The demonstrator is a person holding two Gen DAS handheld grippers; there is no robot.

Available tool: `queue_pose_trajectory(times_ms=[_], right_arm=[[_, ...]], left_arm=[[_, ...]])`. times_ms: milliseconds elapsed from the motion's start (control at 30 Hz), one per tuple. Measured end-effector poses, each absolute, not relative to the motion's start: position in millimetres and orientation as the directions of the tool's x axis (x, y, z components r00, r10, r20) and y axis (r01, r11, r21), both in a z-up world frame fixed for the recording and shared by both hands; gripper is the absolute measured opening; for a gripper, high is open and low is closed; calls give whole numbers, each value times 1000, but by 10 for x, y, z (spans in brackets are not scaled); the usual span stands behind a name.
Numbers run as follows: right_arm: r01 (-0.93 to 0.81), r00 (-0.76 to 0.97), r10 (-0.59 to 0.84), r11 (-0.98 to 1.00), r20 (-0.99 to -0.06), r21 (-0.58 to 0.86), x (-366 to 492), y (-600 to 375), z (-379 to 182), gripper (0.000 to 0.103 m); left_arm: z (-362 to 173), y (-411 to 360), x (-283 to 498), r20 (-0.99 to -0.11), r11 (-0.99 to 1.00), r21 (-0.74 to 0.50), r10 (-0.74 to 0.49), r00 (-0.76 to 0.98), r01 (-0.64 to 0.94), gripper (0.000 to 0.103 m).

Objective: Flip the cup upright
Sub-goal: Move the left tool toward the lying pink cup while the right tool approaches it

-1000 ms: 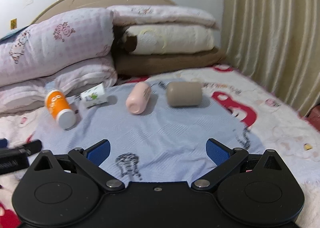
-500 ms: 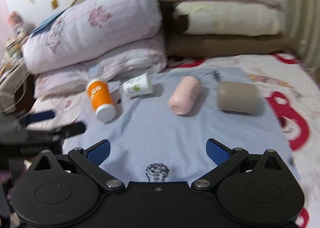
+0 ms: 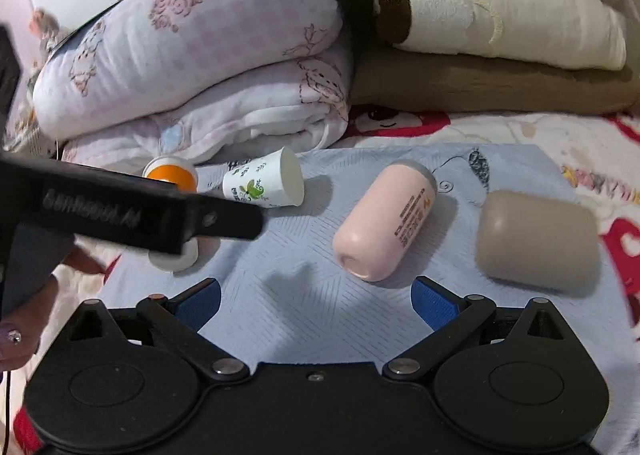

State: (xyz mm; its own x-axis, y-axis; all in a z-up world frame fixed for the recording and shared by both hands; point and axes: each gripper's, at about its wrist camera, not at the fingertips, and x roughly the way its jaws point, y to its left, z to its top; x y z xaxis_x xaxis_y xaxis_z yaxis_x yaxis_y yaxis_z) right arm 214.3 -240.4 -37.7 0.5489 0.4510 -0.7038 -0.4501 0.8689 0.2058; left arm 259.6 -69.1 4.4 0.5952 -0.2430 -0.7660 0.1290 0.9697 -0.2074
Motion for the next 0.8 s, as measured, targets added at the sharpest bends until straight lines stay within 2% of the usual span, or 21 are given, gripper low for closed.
queue_pose_trajectory(times_ms=[67, 133, 267, 400, 567, 700, 733, 767, 800], right_arm=[[-457, 582, 436, 873, -687, 168, 2170, -2369, -434, 99], [-450, 588, 457, 870, -667, 200, 2251, -2392, -484, 99], [-384, 592, 403, 902, -698, 196, 2438, -2372, -630, 99], [-413, 616, 391, 900, -684, 143, 2500, -2302, -689, 97], [-405, 629, 395, 902, -669, 152, 2645, -2251, -832, 97], [-374, 612, 442, 892, -656, 253, 2729, -2353, -909, 97], [-368, 608, 450, 890, -654, 270, 2745, -2362, -917, 97], [-363, 608, 451, 890, -653, 277, 2750, -2359, -925, 97], [-354, 608, 448, 892, -656, 282, 2761, -2358, -934, 97]], left_arm=[[-51, -728, 2707, -770, 960, -240, -277, 575, 141, 99], [-119, -752, 2780, -767, 952, -265, -303, 566, 150, 97], [-250, -668, 2805, -762, 937, -328, -337, 553, 119, 96], [-333, -636, 2941, -762, 932, -343, -351, 545, 119, 94], [-444, -712, 3191, -761, 921, -362, -379, 526, 140, 79], [-547, -744, 3287, -769, 917, -380, -387, 509, 124, 79], [-571, -749, 3302, -768, 913, -389, -396, 504, 125, 75], [-597, -752, 3318, -768, 908, -400, -407, 495, 125, 67], [-629, -748, 3333, -767, 900, -419, -423, 483, 122, 65]])
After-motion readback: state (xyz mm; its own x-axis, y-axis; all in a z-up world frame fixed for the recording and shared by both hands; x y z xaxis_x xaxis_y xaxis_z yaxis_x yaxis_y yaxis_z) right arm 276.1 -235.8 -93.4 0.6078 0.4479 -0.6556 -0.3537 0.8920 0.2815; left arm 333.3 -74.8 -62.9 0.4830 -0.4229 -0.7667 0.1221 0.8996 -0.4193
